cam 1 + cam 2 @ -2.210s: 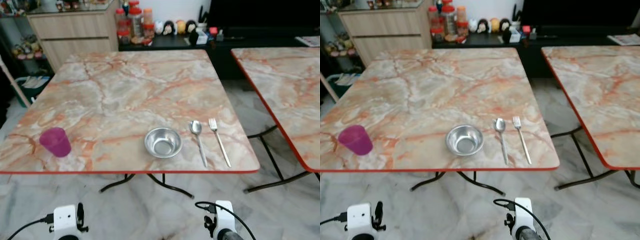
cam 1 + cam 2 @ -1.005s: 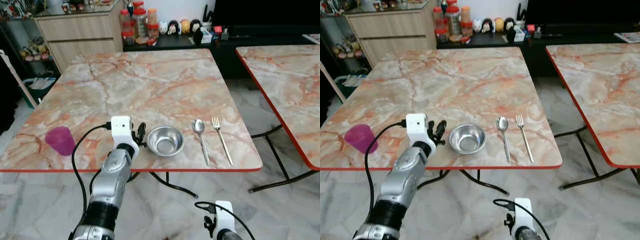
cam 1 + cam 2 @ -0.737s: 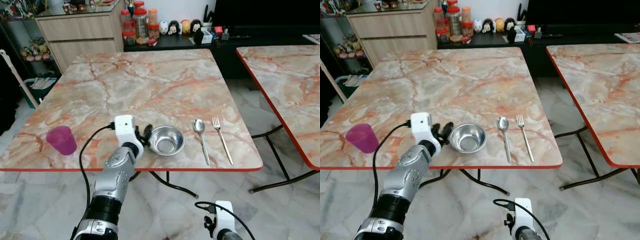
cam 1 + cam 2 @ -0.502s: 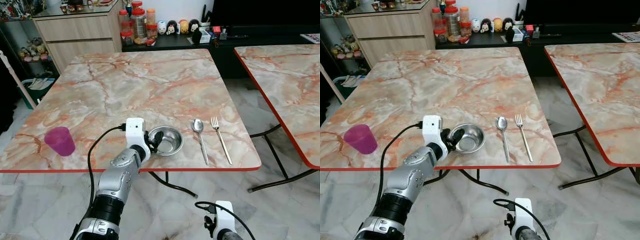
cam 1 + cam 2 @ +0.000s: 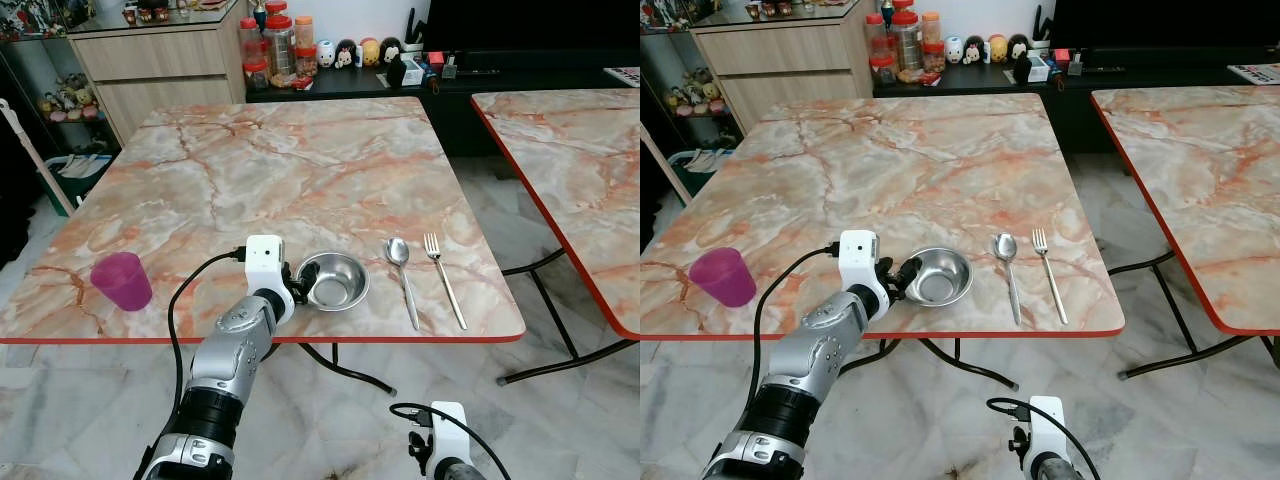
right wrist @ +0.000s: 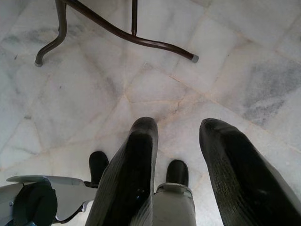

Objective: Setting the table

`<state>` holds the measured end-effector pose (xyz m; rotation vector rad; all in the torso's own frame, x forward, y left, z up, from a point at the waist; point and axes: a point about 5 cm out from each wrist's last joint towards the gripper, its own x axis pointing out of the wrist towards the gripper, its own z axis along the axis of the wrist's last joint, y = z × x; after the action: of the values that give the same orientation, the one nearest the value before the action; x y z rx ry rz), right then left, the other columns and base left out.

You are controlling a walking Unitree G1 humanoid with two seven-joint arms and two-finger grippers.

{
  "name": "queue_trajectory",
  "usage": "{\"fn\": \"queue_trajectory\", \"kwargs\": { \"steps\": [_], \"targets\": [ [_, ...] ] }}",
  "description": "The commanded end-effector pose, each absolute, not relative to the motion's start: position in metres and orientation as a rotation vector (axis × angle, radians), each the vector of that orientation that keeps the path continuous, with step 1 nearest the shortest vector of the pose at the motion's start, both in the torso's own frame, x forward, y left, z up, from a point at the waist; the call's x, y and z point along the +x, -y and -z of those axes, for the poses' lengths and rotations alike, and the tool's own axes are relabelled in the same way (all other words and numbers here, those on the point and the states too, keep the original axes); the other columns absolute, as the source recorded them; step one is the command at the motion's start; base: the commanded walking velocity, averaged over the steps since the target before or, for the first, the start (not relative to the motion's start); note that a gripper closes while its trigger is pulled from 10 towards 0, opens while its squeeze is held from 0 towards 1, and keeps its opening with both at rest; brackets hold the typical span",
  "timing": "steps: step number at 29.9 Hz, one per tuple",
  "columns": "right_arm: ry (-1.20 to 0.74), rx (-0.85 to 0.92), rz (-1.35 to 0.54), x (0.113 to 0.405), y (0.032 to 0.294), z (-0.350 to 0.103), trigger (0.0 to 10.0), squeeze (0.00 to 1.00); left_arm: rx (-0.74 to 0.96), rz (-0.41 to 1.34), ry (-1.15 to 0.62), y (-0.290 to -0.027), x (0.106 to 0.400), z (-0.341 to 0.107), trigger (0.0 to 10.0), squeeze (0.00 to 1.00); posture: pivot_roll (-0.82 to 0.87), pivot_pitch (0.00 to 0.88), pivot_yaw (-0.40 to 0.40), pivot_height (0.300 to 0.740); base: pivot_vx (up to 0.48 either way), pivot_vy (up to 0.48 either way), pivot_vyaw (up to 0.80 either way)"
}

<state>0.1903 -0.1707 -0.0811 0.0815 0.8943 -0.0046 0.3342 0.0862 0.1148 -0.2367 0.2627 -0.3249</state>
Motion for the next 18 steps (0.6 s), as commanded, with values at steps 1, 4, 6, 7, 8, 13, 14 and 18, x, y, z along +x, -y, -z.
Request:
{"fn": "queue_trajectory", "kwargs": {
  "steps": [1, 4, 6, 7, 8, 13, 14, 18],
  "targets": [
    [-0.888, 0.095, 0.015, 0.191, 0.170, 0.081, 10.0, 0.00, -0.207, 0.325, -0.310, -0.087, 0.333, -0.107, 10.0, 0.00, -0.13, 0.000, 0.052, 0.740, 0.000, 0.000, 0.00],
    [-0.887, 0.095, 0.014, 0.191, 0.170, 0.081, 10.0, 0.00, -0.186, 0.342, -0.352, -0.084, 0.331, -0.101, 10.0, 0.00, -0.13, 0.000, 0.052, 0.740, 0.000, 0.000, 0.00],
    [-0.887, 0.095, 0.015, 0.191, 0.169, 0.081, 10.0, 0.00, -0.179, 0.341, -0.365, -0.083, 0.330, -0.098, 10.0, 0.00, -0.13, 0.000, 0.053, 0.740, 0.000, 0.000, 0.00],
    [-0.887, 0.095, 0.015, 0.191, 0.169, 0.081, 10.0, 0.00, -0.177, 0.340, -0.369, -0.083, 0.330, -0.097, 10.0, 0.00, -0.13, 0.000, 0.053, 0.740, 0.000, 0.000, 0.00],
    [-0.887, 0.096, 0.016, 0.191, 0.170, 0.081, 10.0, 0.00, -0.177, 0.339, -0.371, -0.083, 0.330, -0.097, 10.0, 0.00, -0.13, 0.000, 0.053, 0.740, 0.000, 0.000, 0.00],
    [-0.888, 0.097, 0.017, 0.191, 0.170, 0.081, 10.0, 0.00, -0.186, 0.326, -0.381, -0.083, 0.331, -0.096, 10.0, 0.00, -0.13, 0.000, 0.055, 0.740, 0.000, 0.000, 0.00],
    [-0.888, 0.097, 0.017, 0.191, 0.170, 0.081, 10.0, 0.00, -0.190, 0.323, -0.386, -0.083, 0.332, -0.096, 10.0, 0.00, -0.13, 0.000, 0.055, 0.740, 0.000, 0.000, 0.00],
    [-0.888, 0.098, 0.016, 0.191, 0.169, 0.081, 10.0, 0.00, -0.219, 0.325, -0.408, -0.082, 0.332, -0.095, 10.0, 0.00, -0.13, 0.000, 0.056, 0.740, 0.000, 0.000, 0.00]
  ]
}}
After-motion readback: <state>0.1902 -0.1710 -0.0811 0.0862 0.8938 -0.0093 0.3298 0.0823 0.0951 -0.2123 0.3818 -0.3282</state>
